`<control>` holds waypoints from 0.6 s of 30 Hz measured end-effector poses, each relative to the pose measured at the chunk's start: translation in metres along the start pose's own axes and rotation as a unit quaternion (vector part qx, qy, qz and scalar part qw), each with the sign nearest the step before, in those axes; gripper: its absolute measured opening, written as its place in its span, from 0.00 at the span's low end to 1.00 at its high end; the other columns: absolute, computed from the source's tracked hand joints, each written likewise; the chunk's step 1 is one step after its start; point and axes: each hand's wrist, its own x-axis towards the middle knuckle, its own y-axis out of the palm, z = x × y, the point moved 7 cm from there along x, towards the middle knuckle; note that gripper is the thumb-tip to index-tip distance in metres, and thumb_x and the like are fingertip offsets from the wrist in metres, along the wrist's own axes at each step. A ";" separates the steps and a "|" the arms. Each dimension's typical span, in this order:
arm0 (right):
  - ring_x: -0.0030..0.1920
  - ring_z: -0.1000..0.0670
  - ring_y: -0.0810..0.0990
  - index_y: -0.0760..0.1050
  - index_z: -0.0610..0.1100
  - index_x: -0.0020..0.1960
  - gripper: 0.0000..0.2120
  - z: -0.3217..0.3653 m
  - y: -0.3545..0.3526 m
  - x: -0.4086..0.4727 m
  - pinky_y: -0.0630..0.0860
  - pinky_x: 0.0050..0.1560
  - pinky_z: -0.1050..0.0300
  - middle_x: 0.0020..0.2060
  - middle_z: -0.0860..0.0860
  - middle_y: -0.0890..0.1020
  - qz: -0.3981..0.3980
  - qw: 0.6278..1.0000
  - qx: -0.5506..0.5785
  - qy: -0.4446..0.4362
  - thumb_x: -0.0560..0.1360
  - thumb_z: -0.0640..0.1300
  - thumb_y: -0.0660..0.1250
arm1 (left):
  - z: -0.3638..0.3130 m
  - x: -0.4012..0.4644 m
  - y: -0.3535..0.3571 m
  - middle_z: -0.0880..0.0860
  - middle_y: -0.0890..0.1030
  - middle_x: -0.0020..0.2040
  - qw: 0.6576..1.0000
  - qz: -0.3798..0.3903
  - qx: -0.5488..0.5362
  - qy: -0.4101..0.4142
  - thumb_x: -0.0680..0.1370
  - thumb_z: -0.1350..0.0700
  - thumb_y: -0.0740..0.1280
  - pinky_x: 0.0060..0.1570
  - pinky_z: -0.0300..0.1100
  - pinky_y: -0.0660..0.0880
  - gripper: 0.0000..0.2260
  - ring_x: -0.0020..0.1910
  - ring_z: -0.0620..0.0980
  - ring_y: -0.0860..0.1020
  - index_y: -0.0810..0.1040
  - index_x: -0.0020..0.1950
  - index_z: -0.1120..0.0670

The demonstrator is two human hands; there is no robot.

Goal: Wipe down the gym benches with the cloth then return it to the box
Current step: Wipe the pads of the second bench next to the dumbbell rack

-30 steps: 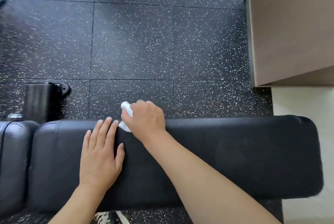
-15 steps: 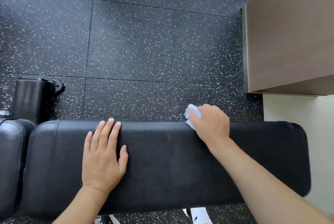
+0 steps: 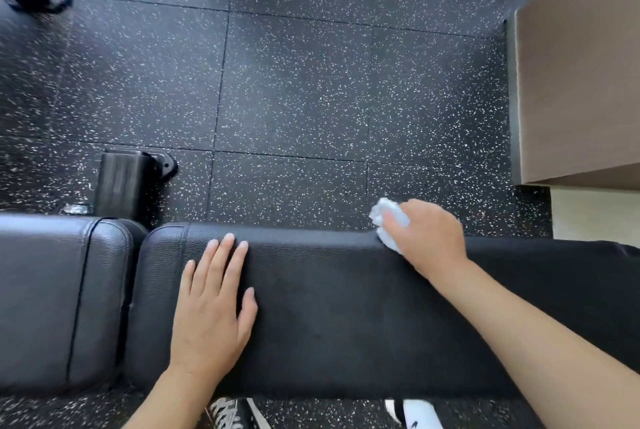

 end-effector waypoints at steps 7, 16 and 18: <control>0.43 0.44 0.76 0.77 0.48 0.39 0.20 0.024 0.001 -0.003 0.76 0.43 0.50 0.37 0.52 0.77 -0.028 0.998 -0.043 0.044 0.77 0.60 0.56 | 0.011 -0.030 0.003 0.53 0.59 0.85 0.998 -0.009 -0.038 -0.058 0.81 0.50 0.57 0.80 0.59 0.57 0.30 0.84 0.56 0.58 0.63 0.83 0.58; 0.42 0.41 0.79 0.81 0.45 0.40 0.18 0.331 0.053 -0.006 0.65 0.37 0.52 0.38 0.48 0.82 -0.044 0.986 0.046 -0.152 0.79 0.56 0.61 | 0.040 -0.062 0.005 0.52 0.57 0.86 0.999 0.014 -0.043 0.013 0.79 0.51 0.60 0.81 0.55 0.54 0.31 0.84 0.54 0.57 0.63 0.83 0.56; 0.46 0.41 0.82 0.82 0.44 0.44 0.19 0.362 0.063 -0.002 0.67 0.40 0.51 0.42 0.46 0.84 -0.017 0.985 0.039 -0.170 0.80 0.57 0.60 | 0.045 -0.069 0.006 0.53 0.57 0.86 0.998 0.022 -0.041 0.031 0.79 0.51 0.61 0.80 0.55 0.56 0.32 0.84 0.54 0.57 0.63 0.83 0.56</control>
